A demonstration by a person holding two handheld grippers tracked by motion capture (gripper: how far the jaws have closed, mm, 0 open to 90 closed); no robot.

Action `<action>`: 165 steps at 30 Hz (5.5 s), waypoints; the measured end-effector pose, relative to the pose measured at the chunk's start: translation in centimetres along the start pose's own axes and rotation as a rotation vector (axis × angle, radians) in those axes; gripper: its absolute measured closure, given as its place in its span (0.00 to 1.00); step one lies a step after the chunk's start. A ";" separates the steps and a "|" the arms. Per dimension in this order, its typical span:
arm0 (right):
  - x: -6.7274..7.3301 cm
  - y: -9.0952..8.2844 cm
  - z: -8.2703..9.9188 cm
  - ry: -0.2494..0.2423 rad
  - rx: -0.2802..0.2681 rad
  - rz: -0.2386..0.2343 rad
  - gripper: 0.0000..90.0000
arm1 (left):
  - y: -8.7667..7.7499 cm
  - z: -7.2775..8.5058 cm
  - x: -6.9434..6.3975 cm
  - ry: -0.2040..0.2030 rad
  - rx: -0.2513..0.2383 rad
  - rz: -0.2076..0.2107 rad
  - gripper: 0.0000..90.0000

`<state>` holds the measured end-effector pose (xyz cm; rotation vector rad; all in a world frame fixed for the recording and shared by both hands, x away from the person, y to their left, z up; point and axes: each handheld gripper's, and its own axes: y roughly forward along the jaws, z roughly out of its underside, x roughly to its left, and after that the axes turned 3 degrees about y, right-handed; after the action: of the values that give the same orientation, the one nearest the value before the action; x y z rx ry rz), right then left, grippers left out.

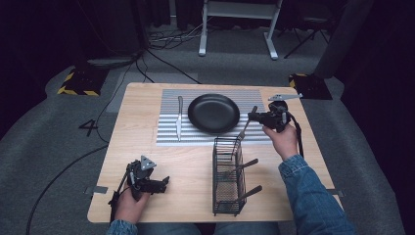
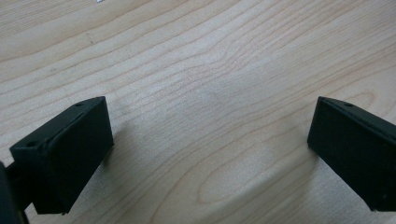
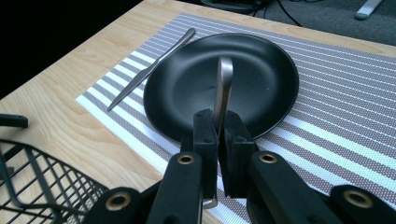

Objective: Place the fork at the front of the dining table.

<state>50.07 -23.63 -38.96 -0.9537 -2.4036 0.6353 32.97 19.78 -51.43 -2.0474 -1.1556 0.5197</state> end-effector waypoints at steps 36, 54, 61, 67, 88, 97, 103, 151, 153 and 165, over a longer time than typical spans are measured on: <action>-5.6 0.7 3.2 0.138 0.028 0.115 0.65 | 0.0 0.0 0.0 0.001 0.000 0.000 0.00; -6.9 2.6 5.0 0.180 0.091 0.130 0.59 | 0.0 0.0 0.0 0.001 0.000 0.000 0.00; -7.4 3.3 5.5 0.194 0.121 0.133 0.58 | 0.0 0.0 0.0 0.001 0.000 0.000 0.00; -7.8 3.1 5.9 0.218 0.111 0.128 0.58 | 0.0 0.0 0.0 0.001 0.000 0.000 0.00; -4.4 4.3 6.4 0.189 0.117 0.128 0.50 | 0.0 0.0 0.0 0.001 0.000 0.000 0.00; -1.5 5.6 7.0 0.156 0.161 0.052 0.48 | 0.0 0.0 0.0 0.000 0.000 0.000 0.00; 0.4 6.3 7.1 0.114 0.178 0.030 0.47 | 0.0 0.0 0.0 0.000 0.001 -0.001 0.00; -5.9 1.3 7.0 0.211 0.095 0.168 0.50 | 0.0 0.0 0.0 -0.001 0.000 0.001 0.00; -6.5 1.6 7.0 0.222 0.095 0.188 0.50 | 0.0 0.0 0.0 -0.001 0.000 0.002 0.00; -7.0 4.5 7.0 0.199 0.153 0.268 0.53 | 0.0 0.0 0.0 -0.001 0.000 0.002 0.00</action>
<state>52.86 -27.43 -48.78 -1.2220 -2.0412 0.7684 32.95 19.78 -51.44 -2.0486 -1.1545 0.5217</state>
